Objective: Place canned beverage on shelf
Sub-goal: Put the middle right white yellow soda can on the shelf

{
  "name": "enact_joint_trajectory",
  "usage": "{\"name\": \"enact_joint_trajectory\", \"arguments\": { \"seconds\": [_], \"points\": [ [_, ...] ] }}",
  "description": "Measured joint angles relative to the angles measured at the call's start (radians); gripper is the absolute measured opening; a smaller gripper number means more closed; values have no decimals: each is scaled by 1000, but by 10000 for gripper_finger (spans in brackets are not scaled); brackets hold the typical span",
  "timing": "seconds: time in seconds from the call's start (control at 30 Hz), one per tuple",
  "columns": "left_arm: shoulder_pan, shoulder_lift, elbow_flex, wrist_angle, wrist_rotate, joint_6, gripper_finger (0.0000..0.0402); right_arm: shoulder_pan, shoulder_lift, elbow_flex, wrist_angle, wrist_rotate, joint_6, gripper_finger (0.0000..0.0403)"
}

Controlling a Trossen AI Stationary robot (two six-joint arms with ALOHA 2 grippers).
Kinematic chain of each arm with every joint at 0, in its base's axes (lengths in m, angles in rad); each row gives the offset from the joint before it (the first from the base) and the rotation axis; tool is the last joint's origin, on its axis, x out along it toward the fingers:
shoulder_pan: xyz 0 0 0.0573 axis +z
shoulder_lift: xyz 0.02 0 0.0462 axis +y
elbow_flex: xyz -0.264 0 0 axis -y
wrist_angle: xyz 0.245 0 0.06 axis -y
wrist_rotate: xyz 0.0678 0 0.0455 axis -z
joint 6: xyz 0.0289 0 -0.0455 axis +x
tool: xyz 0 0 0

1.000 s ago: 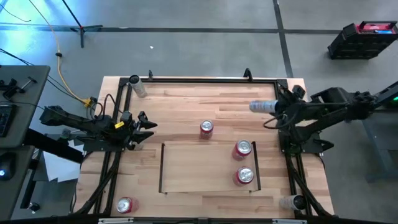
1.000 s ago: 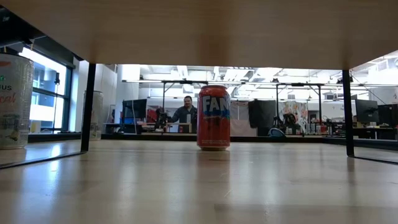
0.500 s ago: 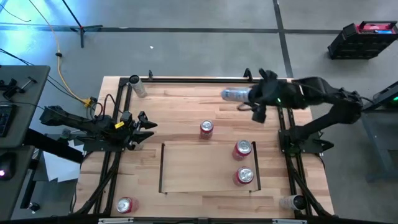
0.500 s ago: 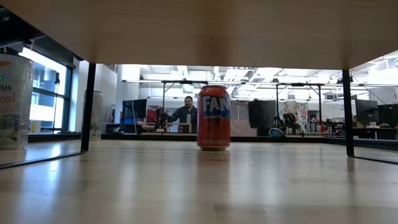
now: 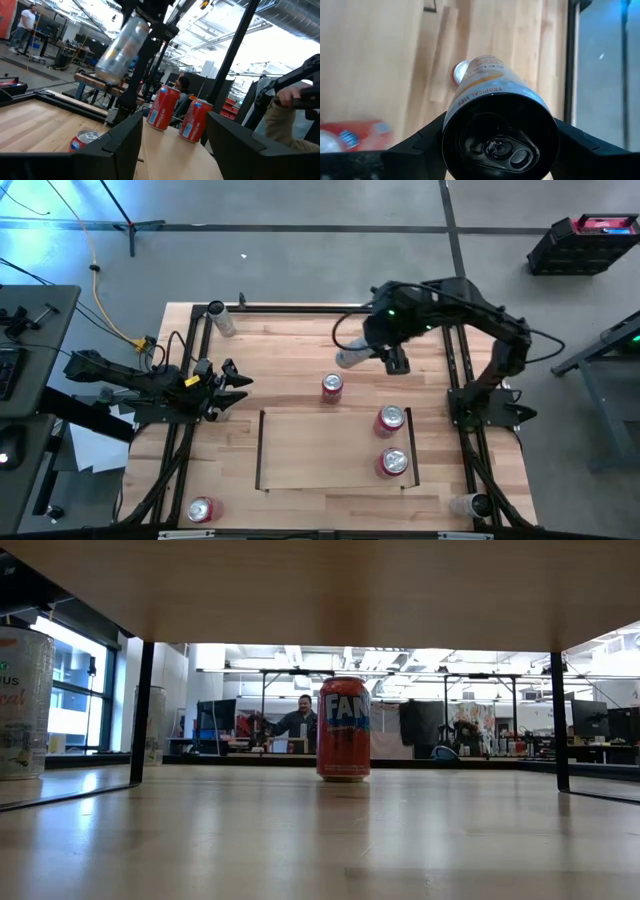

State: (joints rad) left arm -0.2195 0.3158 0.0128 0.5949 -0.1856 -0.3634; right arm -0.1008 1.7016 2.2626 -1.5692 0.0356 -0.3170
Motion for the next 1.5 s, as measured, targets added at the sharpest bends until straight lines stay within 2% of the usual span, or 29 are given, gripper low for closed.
{"name": "enact_joint_trajectory", "arguments": {
  "seconds": [0.17, 0.37, 0.57, 0.77, 0.87, 1.0, 1.07, 1.2, 1.27, 1.37, 1.5],
  "points": [
    [0, 0, 0, 0, 0, 0, 209, 3, 63, 95, 0, -98, -167, 241],
    [0, 0, 0, 0, 0, 0, 209, 7, 59, 66, -10, -270, -292, 241],
    [1, 0, 0, 6, -5, 4, 209, 66, 58, 66, -4, -334, -393, 241],
    [2, 0, 0, 27, -76, 50, 209, 166, 58, 66, -2, -361, -449, 241],
    [1, 15, 0, 107, 17, 106, 209, 208, 58, 66, -2, -340, -461, 241],
    [1, 73, 1, 347, 191, 180, 209, 234, 58, 65, -2, -324, -449, 241],
    [0, 117, 8, 405, 210, 201, 209, 236, 59, 65, -2, -323, -438, 241],
    [0, 261, 143, 384, 207, 201, 209, 236, 61, 65, 9, -323, -400, 241],
    [1, 363, 247, 343, 253, 213, 209, 232, 67, 65, 27, -323, -390, 241],
    [0, 503, 415, 220, 330, 284, 209, 232, 81, 64, 52, -315, -351, 241],
    [0, 640, 593, 3, 301, 273, 209, 233, 94, 64, 44, -261, -276, 241]
  ]
}}
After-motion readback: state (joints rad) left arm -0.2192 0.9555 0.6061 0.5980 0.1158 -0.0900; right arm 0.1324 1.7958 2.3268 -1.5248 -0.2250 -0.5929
